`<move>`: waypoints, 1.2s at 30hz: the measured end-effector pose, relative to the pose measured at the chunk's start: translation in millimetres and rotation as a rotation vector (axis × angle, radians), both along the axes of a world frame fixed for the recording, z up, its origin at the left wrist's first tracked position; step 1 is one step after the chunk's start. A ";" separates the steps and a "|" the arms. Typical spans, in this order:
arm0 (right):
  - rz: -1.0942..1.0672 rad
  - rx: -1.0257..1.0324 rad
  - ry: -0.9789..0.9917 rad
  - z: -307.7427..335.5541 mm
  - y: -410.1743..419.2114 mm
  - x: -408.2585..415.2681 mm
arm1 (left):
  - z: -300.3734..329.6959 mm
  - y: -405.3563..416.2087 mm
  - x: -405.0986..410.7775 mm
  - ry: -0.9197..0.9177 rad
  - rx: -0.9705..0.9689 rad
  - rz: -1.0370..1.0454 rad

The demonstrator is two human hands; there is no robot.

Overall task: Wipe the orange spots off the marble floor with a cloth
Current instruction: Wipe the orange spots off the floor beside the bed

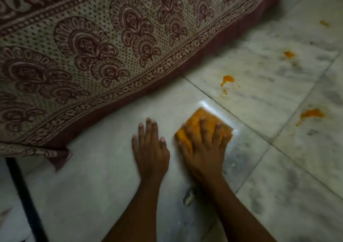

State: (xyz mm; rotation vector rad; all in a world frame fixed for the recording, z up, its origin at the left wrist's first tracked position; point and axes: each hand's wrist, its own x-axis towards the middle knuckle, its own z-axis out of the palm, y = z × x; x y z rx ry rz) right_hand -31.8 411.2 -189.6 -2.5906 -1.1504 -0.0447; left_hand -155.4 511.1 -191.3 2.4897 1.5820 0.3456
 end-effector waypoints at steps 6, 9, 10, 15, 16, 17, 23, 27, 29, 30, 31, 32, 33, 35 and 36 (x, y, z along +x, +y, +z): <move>0.016 -0.030 -0.095 3.4 -94.8 31.9 | 2.6 -3.7 -1.7 -0.018 -0.018 -0.019; -0.427 -0.039 0.079 4.0 -23.4 47.9 | -3.2 -4.1 -2.4 -0.017 -0.013 -0.025; -0.481 -0.034 0.122 4.2 1.2 41.6 | -4.4 -3.7 -3.6 -0.022 -0.011 -0.026; 0.042 0.081 -0.050 -12.0 -30.2 -25.6 | -5.8 0.5 -3.1 -0.075 -0.016 -0.055; 0.118 0.080 -0.058 -11.4 -62.0 -30.3 | -4.7 0.1 -3.2 -0.084 -0.023 -0.061; 0.142 0.073 -0.073 -11.4 -94.2 -28.6 | -4.5 -1.8 -4.1 -0.084 -0.030 -0.070; -0.502 0.000 0.102 -4.2 -63.7 60.7 | -5.9 -16.8 -1.0 -0.111 -0.049 -0.269; -0.137 0.048 0.013 -13.0 -21.7 29.9 | -9.6 -25.0 2.5 -0.176 -0.085 -0.401; 0.110 0.057 -0.107 -14.6 -66.4 0.8 | -8.3 -22.0 6.0 -0.175 -0.120 -0.422; 0.140 0.057 -0.120 -12.3 -95.5 -7.8 | -7.3 -19.1 9.0 -0.173 -0.129 -0.451; 0.105 0.067 -0.137 -16.0 -117.5 0.5 | -6.5 -14.3 16.6 -0.170 -0.129 -0.489; 0.013 0.083 -0.143 -13.1 -131.0 18.3 | -6.1 -9.1 24.4 -0.164 -0.121 -0.526; -0.114 0.086 -0.129 -17.3 -127.3 46.4 | -5.7 -4.3 35.2 -0.149 -0.109 -0.554; -0.293 0.052 -0.025 -11.4 -91.9 98.9 | -7.7 2.7 58.9 -0.109 -0.086 -0.572; -0.267 0.026 0.016 -7.4 -62.2 115.2 | -8.6 6.4 69.2 -0.097 -0.079 -0.561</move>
